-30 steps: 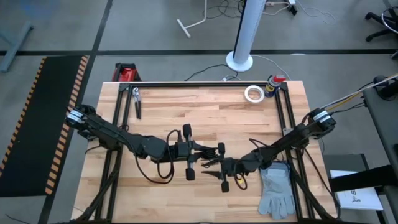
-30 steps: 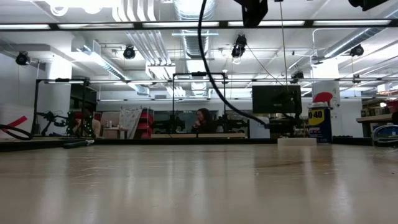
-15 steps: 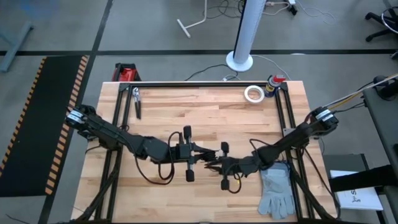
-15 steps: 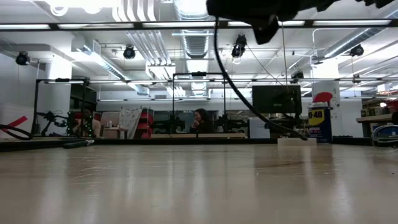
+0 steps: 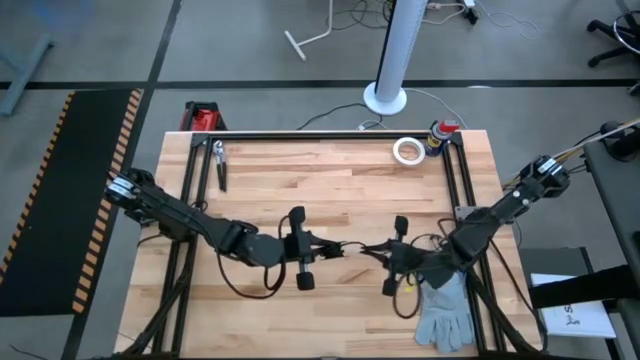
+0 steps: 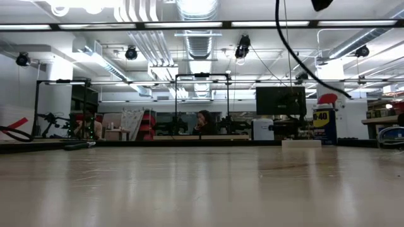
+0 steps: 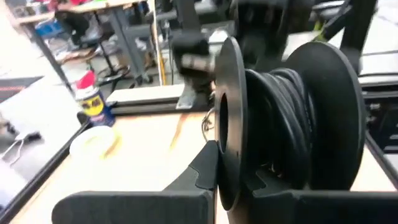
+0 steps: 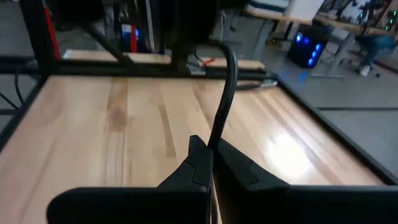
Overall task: Coil cords
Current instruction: Coil the black wire into the spool
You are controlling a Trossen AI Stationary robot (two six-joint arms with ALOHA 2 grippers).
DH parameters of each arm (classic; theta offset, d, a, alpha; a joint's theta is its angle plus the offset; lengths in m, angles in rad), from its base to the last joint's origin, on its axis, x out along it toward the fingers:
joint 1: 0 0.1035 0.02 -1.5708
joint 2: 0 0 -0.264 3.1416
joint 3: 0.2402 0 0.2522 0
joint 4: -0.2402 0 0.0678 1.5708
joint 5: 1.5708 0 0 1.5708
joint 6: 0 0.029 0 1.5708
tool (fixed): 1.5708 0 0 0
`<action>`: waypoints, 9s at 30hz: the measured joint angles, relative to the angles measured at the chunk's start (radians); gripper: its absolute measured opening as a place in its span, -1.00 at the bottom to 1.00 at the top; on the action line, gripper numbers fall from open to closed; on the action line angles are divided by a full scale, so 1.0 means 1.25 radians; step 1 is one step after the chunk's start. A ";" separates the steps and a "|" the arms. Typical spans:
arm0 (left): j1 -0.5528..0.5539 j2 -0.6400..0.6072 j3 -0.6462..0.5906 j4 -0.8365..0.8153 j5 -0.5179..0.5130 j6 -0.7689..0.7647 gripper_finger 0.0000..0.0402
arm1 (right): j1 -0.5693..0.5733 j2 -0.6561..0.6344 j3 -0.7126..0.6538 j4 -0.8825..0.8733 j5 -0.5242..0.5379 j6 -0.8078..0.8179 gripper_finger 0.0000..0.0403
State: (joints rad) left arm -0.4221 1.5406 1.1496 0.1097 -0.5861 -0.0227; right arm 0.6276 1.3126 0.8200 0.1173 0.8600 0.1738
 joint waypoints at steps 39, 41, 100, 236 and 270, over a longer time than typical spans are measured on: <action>0.079 0.078 0.001 0.118 -0.018 -0.040 -1.00 | -0.032 0.205 0.428 -0.281 -0.113 -0.104 -0.41; 0.081 0.078 0.001 0.108 -0.010 -0.047 -1.00 | -0.044 0.207 0.451 -0.330 -0.140 -0.094 -0.43; 0.074 0.169 0.002 0.338 -0.026 0.081 -1.00 | -0.100 0.247 0.685 -0.616 -0.225 -0.053 -1.00; 0.077 0.163 -0.007 0.480 -0.063 0.209 -1.00 | -0.079 0.311 0.750 -0.668 -0.360 -0.134 -0.83; 0.083 0.155 -0.004 0.516 -0.053 0.174 -1.00 | -0.054 0.316 0.812 -0.860 -0.377 -0.001 0.12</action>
State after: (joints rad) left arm -0.3183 1.7350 1.1442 0.7542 -0.6529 0.1944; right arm 0.5601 1.7075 1.8351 -0.9582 0.3882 0.1725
